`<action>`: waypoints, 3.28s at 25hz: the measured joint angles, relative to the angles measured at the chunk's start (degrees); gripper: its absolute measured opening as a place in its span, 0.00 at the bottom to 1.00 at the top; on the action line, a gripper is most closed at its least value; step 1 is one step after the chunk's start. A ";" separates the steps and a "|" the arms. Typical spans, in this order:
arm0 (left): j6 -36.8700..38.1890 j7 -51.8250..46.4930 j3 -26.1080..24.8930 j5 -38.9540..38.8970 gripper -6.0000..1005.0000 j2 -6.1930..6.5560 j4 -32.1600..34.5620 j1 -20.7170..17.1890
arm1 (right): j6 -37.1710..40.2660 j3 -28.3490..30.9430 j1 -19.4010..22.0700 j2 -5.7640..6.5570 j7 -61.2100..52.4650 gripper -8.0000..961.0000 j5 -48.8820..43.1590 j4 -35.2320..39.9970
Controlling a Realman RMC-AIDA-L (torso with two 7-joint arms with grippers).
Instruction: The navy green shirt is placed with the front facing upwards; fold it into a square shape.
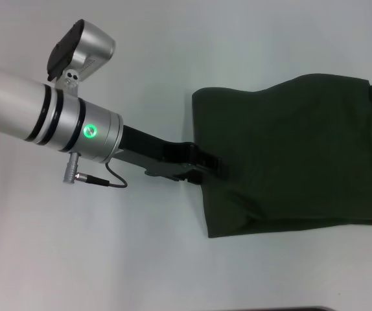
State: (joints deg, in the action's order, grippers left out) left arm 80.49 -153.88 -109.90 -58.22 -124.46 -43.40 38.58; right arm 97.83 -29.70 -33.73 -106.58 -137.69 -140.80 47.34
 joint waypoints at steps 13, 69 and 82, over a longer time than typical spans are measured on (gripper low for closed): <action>-7.21 -2.32 5.51 0.29 0.64 0.18 0.49 1.74 | -0.02 0.00 -0.23 0.12 0.36 0.44 0.68 -0.36; 3.11 -4.43 -6.33 1.95 0.05 9.61 -0.63 -3.42 | 0.17 0.09 -0.37 0.03 0.39 0.44 2.36 -0.71; 9.99 4.24 -20.22 6.11 0.06 9.76 -1.96 -5.25 | -0.05 0.08 -0.54 0.32 0.39 0.44 2.37 -1.28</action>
State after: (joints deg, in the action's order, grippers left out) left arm 90.48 -149.64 -130.12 -52.10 -114.70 -45.36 33.34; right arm 97.77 -29.62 -34.27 -106.27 -137.30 -138.43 46.06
